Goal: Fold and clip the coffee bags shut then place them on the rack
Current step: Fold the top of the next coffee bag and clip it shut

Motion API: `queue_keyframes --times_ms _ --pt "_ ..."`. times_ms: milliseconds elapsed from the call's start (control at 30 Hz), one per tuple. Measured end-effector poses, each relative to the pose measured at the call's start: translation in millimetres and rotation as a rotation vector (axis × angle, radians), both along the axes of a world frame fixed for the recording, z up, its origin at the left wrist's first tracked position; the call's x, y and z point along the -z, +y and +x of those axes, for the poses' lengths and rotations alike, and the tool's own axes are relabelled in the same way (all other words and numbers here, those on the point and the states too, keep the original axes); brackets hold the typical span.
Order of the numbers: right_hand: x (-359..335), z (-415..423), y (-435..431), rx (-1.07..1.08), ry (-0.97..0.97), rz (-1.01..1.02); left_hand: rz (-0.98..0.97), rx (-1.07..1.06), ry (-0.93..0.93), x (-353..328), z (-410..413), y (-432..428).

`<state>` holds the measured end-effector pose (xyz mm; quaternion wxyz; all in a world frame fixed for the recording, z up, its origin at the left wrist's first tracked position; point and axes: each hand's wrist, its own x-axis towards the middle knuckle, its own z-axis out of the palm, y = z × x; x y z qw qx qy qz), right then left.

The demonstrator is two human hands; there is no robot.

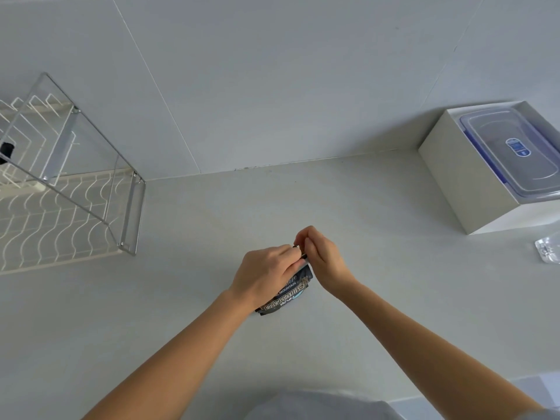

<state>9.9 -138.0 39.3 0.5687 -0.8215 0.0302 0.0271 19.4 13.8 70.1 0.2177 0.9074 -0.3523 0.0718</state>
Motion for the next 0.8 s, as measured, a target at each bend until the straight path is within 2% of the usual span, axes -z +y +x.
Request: queue_keyframes --times_ms 233,400,567,667,800 --pt "15 -1 -1 0.012 0.058 -0.078 -0.012 0.01 -0.034 7 -1 0" --pt "6 13 2 -0.01 0.202 0.027 0.022 -0.078 0.135 5 15 3" --pt "3 15 5 -0.062 0.283 0.025 0.119 -0.081 0.138 13 10 2" --pt "1 16 4 -0.091 0.241 -0.005 0.081 -0.052 0.067 13 11 2" --pt "-1 10 0 -0.159 0.114 -0.152 0.036 0.027 -0.05 12 7 2"
